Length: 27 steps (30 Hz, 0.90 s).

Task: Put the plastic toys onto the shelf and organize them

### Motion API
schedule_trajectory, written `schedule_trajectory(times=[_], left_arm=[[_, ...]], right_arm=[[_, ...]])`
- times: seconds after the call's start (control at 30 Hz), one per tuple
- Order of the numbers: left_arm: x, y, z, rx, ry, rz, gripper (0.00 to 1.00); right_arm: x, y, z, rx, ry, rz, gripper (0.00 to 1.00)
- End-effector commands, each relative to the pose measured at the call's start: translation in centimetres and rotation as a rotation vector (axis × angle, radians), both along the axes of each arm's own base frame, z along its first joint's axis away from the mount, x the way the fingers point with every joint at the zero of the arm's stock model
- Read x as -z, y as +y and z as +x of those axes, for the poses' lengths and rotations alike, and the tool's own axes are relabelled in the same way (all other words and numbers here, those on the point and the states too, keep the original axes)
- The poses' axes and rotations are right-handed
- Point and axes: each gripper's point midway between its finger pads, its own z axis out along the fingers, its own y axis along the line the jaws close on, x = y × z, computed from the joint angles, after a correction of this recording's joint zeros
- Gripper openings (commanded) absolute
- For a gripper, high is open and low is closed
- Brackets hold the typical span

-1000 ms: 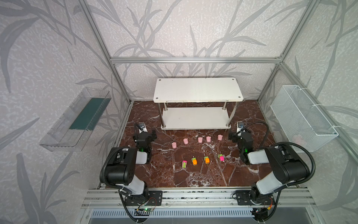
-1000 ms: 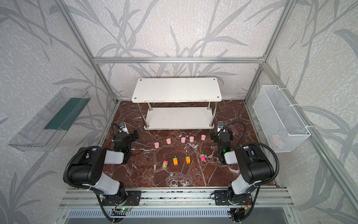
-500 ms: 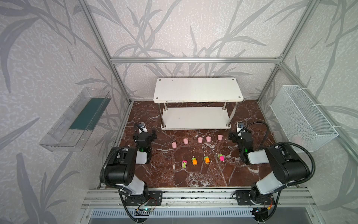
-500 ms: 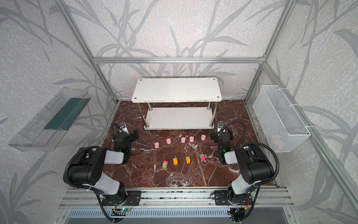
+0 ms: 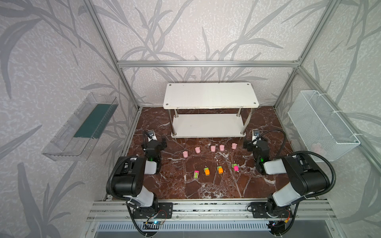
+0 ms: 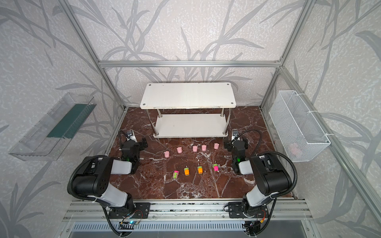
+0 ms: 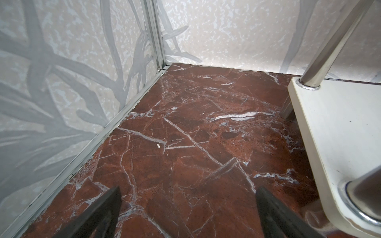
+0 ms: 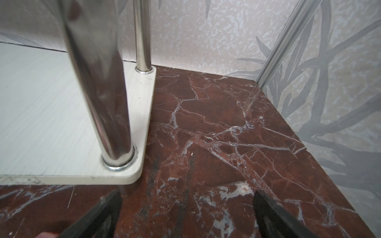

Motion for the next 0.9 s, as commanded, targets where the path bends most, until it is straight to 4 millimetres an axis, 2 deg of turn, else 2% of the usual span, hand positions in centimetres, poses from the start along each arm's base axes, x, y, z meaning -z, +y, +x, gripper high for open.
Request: schedule_trajectory(times=[0.0,0.1,0.27,0.37,0.43,0.5,0.6,0.87], left_arm=[[-2.5,0.5,-0.2,-0.032,-0.023,0.016,0.98],[-4.7,0.3,-0.7,-0.033,-0.009,0.037,0.95],[-10.2,-0.6,-1.9,-0.085,-0.152,0.018,0.94],[-12.4,-0.9,-2.9,-0.119,-0.180,-0.039,0.94],[-13.2,-0.5,-3.9,-0.175,-0.184,-0.084,0.93],[-12.9,-0.2,-4.9,-0.222,-0.138,-0.145,0.93],[-12.2,-0.9,-6.2,-0.225,-0.074,-0.192,0.93],[-9.6,-4.5,-9.5,-0.094,-0.006,-0.374,0.93]], right_arm=[[-2.2,0.0,0.2,0.012,-0.012,-0.011,0.99],[-4.9,0.1,0.2,0.004,-0.027,-0.004,1.00],[-7.6,-0.3,-1.4,0.031,-0.036,0.049,0.98],[-8.8,-0.1,-2.8,0.020,-0.019,0.098,0.97],[-9.2,0.2,-3.9,0.011,-0.001,0.159,0.97],[-9.1,0.5,-5.3,0.004,0.023,0.223,0.96],[-8.5,0.9,-7.4,0.002,0.062,0.305,0.96],[-6.7,3.9,-12.2,-0.103,0.203,0.389,0.95]])
